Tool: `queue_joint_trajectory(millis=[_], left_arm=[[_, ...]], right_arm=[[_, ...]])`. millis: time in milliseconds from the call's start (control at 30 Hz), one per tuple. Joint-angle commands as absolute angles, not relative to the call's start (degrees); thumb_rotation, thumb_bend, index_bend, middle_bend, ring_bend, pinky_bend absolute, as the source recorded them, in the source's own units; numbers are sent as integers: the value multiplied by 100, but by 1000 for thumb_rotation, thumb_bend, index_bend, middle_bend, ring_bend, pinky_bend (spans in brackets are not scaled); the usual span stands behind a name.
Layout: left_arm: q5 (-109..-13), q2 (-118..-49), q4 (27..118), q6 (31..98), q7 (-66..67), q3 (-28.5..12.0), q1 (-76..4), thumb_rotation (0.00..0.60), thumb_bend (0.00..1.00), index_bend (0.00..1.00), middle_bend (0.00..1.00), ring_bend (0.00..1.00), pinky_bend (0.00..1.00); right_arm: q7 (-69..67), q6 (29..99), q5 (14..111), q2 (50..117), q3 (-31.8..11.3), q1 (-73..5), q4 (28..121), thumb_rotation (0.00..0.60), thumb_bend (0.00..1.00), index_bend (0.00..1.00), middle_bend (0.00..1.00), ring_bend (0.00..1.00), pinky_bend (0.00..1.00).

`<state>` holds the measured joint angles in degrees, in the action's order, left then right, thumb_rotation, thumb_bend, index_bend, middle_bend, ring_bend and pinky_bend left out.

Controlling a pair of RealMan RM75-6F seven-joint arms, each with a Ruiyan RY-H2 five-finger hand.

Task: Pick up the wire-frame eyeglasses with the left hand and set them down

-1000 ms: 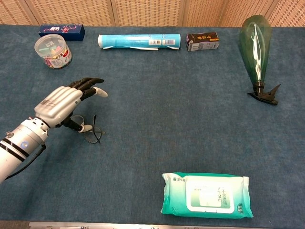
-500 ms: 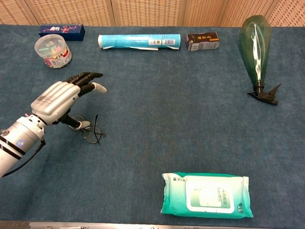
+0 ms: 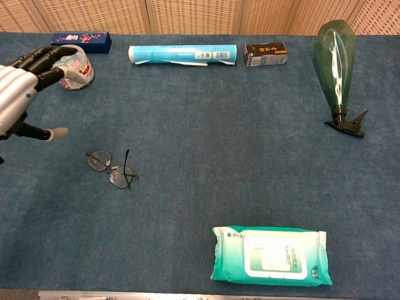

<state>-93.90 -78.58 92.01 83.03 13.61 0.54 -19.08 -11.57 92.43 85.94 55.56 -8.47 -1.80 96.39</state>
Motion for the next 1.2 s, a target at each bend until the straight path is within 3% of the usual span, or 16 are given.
queue_joint_trajectory(millis=[33,233,533,1200], left_arm=[[-9537,-7589,9524,8474,1509,223,-1700,600,15,259,71,31,105],[-9435,-7257,10480,8357,1623,404,-1524,600,14,259,71,31,105],[-9090,-7285,11378,7941,1740,346,-1552,600,15,259,71,31,105],[-8710,-7794,11722,7315,1865,146,-1771,600,15,259,70,31,105]], right_arm=[[-1159,9240,8603,5557,-842,-182,9638,600,507,644,474,293,429],[-1148,9242,8626,5566,-832,-184,9656,600,507,644,474,293,429],[-1204,9270,8600,5537,-854,-171,9661,600,506,644,474,293,429],[-1203,9232,8608,5547,-841,-191,9638,600,506,644,474,293,429]])
